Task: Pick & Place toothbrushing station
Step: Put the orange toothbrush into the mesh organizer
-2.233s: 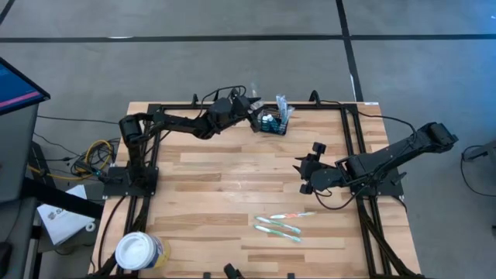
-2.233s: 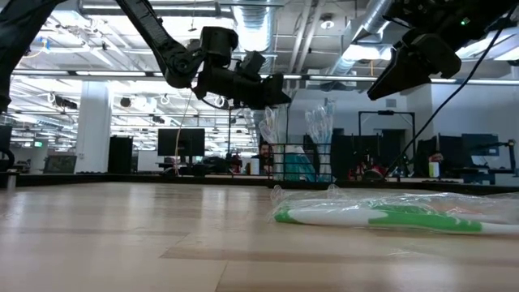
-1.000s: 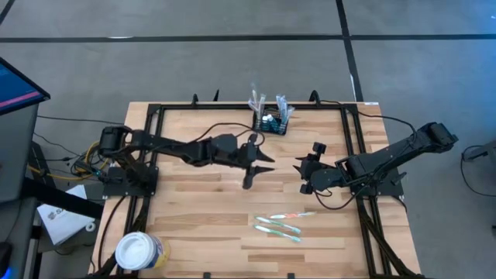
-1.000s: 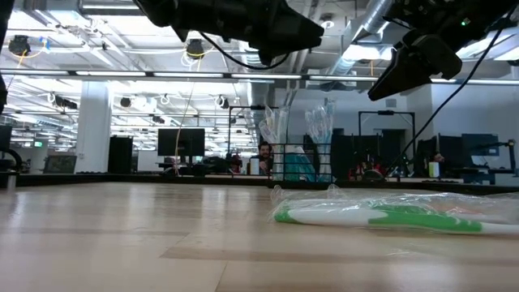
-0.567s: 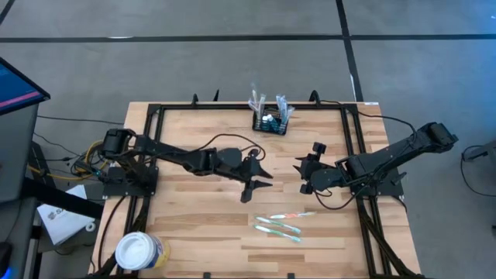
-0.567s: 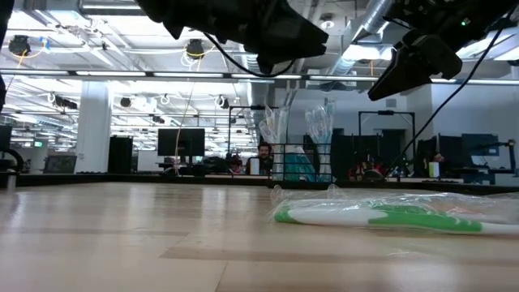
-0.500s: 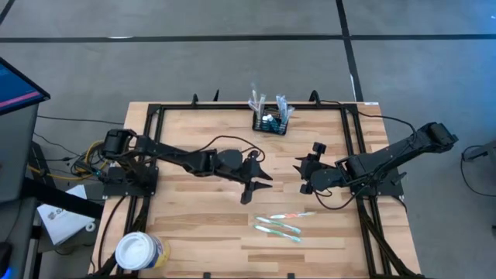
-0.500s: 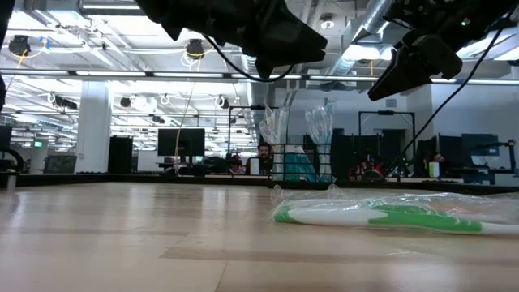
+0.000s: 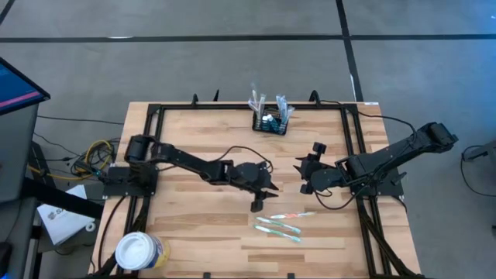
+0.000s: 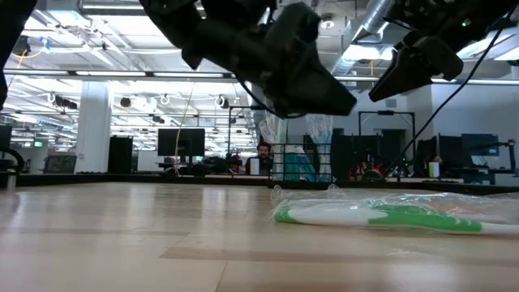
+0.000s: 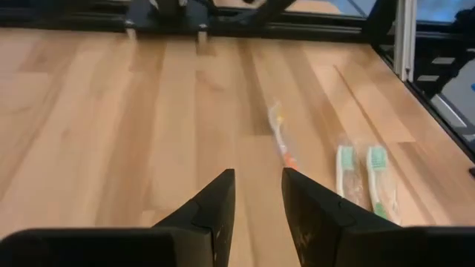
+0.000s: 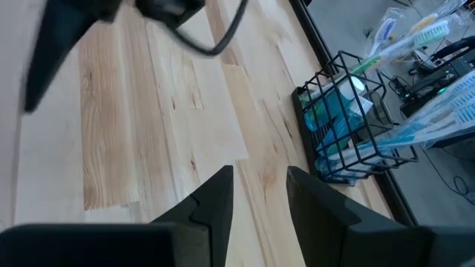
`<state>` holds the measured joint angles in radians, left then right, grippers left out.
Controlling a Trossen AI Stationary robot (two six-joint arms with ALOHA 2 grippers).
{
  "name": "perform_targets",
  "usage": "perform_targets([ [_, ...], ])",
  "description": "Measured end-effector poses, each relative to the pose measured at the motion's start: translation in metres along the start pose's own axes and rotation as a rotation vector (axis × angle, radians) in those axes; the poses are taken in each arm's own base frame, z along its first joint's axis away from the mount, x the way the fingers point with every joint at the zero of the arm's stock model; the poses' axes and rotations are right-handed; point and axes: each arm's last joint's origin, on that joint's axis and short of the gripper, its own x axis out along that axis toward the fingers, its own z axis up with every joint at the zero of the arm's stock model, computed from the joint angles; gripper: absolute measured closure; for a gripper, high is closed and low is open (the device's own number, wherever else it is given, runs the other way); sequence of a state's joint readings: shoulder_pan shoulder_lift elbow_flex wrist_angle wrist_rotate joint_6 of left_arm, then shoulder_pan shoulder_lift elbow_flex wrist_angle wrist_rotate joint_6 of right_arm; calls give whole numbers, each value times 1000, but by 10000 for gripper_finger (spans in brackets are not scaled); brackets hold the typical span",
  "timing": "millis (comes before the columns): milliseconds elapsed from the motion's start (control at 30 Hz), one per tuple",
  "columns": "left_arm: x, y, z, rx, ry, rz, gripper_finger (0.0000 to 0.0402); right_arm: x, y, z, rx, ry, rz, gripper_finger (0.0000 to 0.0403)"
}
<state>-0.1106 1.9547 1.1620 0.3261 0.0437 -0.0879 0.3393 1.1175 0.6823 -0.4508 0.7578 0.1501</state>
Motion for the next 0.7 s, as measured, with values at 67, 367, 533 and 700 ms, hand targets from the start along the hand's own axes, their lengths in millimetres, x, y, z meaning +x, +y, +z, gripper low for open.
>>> perform_targets([
  [67, 9, -4, 0, 5, -1, -9, 296, 0, 0, 0, -4, 4, -1, 286],
  [367, 40, -10, -12, 11, 46, -21, 296, 0, 0, -1, -6, 6, -1, 286],
  [533, 57, -8, -20, 10, 61, -18, 296, 0, 0, -1, -6, 6, -1, 286],
  [700, 66, -8, -27, 4, 78, -6, 296, 0, 0, -1, -9, 9, -1, 286],
])
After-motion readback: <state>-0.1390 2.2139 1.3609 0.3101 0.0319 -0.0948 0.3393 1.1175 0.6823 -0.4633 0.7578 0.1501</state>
